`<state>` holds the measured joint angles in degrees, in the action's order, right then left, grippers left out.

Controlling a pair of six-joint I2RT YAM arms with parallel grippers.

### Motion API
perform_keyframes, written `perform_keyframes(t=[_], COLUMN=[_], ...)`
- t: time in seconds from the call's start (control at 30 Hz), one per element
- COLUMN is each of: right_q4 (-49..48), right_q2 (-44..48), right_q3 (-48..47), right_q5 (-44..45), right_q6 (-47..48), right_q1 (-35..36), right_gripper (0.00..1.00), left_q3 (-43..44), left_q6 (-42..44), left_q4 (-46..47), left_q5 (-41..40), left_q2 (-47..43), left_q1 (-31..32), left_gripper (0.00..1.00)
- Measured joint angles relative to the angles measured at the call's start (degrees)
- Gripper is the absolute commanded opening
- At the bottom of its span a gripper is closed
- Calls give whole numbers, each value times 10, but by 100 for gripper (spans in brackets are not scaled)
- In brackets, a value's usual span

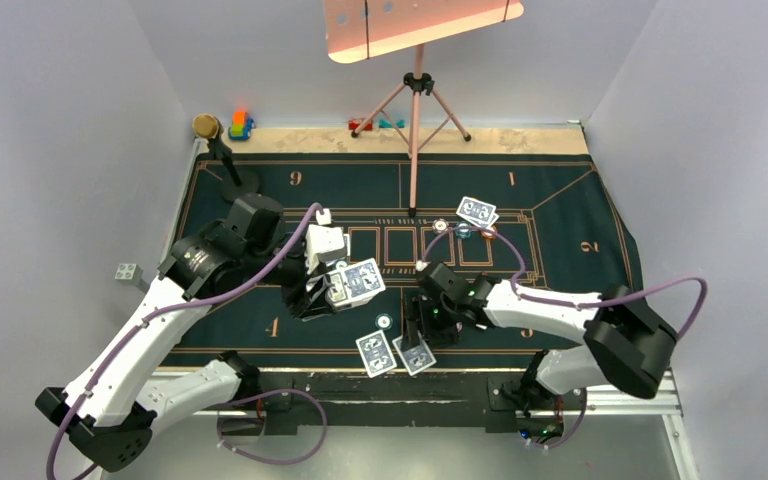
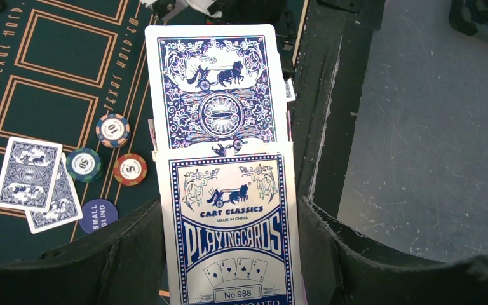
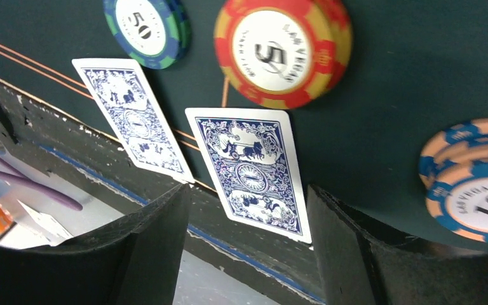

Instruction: Distribute texas hold em gaming equipment

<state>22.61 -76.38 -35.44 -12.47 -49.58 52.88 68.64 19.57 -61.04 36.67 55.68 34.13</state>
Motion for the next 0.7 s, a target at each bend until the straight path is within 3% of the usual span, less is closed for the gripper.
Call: perform_keyframes(t=[0.4, 0.7], right_q4=[-33, 4], right_q2=[-78, -61], right_q3=[-61, -86], right_q5=[-47, -64], right_q6=[49, 85], right_q1=[60, 68], right_gripper=[66, 75], left_q3=[0, 0], left_q6=[0, 1], left_q4=[-9, -10], left_q5=[0, 0], left_q2=[-5, -5], left_q1=[0, 0], left_gripper=[0, 0])
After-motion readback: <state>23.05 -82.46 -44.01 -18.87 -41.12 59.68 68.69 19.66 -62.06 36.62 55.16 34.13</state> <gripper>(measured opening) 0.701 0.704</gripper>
